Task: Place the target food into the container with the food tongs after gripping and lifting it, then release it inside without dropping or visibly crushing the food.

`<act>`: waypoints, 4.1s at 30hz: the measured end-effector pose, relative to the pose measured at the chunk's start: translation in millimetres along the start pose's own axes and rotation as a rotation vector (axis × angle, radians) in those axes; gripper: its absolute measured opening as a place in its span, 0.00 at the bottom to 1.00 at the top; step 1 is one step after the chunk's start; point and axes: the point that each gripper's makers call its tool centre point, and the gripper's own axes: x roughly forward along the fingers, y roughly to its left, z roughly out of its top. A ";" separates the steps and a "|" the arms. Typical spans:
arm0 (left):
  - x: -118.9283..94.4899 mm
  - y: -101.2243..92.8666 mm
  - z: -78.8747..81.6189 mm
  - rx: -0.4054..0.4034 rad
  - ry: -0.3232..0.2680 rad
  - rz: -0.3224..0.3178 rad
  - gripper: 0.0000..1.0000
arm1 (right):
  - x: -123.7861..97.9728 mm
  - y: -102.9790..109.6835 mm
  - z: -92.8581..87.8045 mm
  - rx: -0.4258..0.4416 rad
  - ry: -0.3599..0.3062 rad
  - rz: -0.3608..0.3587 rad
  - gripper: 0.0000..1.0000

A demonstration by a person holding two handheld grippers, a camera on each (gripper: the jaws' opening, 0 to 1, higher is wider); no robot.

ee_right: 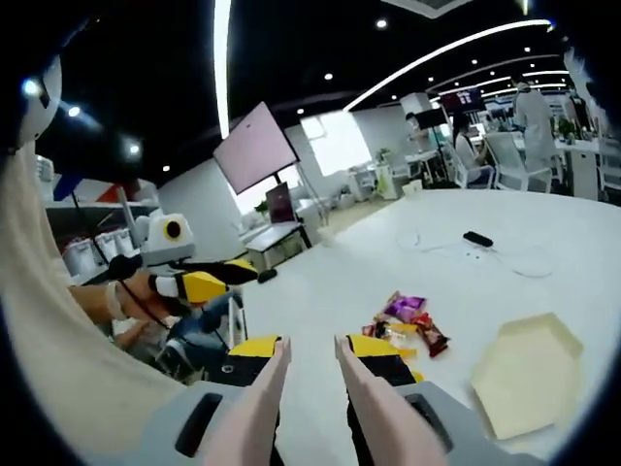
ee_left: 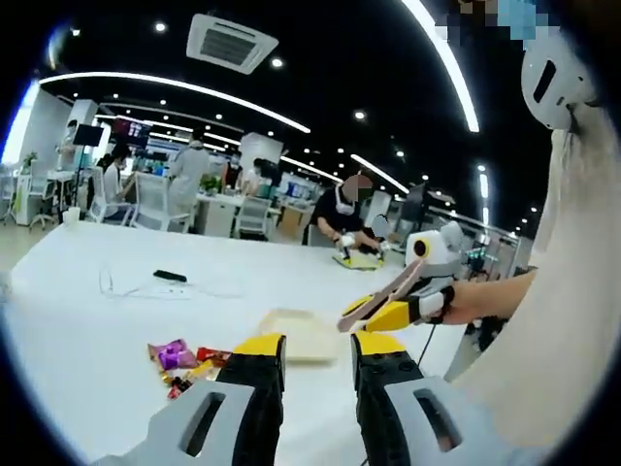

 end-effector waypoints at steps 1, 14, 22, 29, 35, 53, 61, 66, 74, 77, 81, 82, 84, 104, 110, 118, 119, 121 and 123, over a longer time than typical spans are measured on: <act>-0.5 3.1 1.5 0.000 -0.001 -0.012 0.26 | 3.4 -0.6 1.1 -0.004 0.000 -0.025 0.25; -11.4 41.6 6.6 -0.001 0.014 -0.093 0.27 | 43.5 -6.1 -9.3 -0.049 0.093 -0.133 0.25; -21.3 53.9 -0.6 -0.025 0.003 -0.087 0.27 | 57.4 -14.4 -16.4 -0.085 0.154 -0.145 0.26; -32.4 60.7 -3.6 -0.050 -0.012 -0.059 0.27 | 68.8 -23.1 -25.0 -0.117 0.210 -0.149 0.26; -36.1 63.6 -4.0 -0.063 -0.023 -0.043 0.27 | 75.3 -28.2 -30.9 -0.123 0.235 -0.151 0.26; -44.7 71.9 -6.7 -0.075 -0.021 -0.005 0.27 | 93.2 -47.0 -51.5 -0.142 0.313 -0.163 0.26; -46.6 74.1 -8.7 -0.083 -0.017 0.007 0.27 | 98.7 -58.1 -59.9 -0.145 0.342 -0.167 0.26; -47.5 77.1 -10.4 -0.092 -0.020 0.019 0.27 | 102.0 -58.8 -62.5 -0.147 0.361 -0.169 0.26; -47.1 78.3 -15.1 -0.106 -0.018 0.031 0.27 | 107.7 -60.4 -69.6 -0.137 0.385 -0.172 0.26; -47.0 78.8 -16.6 -0.112 -0.017 0.035 0.26 | 108.3 -64.7 -73.7 -0.131 0.392 -0.172 0.26; -46.8 80.8 -18.2 -0.117 -0.017 0.040 0.26 | 109.6 -63.6 -75.6 -0.129 0.402 -0.173 0.26; -46.6 81.0 -18.0 -0.120 -0.017 0.042 0.26 | 109.8 -64.1 -76.4 -0.128 0.405 -0.174 0.26; -46.2 81.6 -18.3 -0.122 -0.017 0.045 0.26 | 110.0 -66.8 -77.9 -0.126 0.408 -0.174 0.26; -42.1 84.7 -22.9 -0.145 -0.011 0.058 0.26 | 115.2 -80.1 -88.8 -0.121 0.446 -0.181 0.26; -42.4 84.6 -25.8 -0.152 -0.005 0.062 0.26 | 115.4 -86.1 -94.3 -0.117 0.458 -0.185 0.26; -43.1 85.4 -27.3 -0.159 -0.003 0.067 0.26 | 116.7 -88.6 -96.3 -0.115 0.464 -0.187 0.26; -43.1 85.4 -27.4 -0.160 -0.003 0.067 0.26 | 116.9 -88.9 -96.7 -0.115 0.465 -0.188 0.26; -43.1 85.5 -27.9 -0.160 -0.002 0.067 0.26 | 117.1 -91.5 -98.3 -0.116 0.467 -0.192 0.26; -43.2 85.5 -28.2 -0.161 -0.002 0.067 0.26 | 117.0 -96.6 -101.1 -0.120 0.470 -0.201 0.26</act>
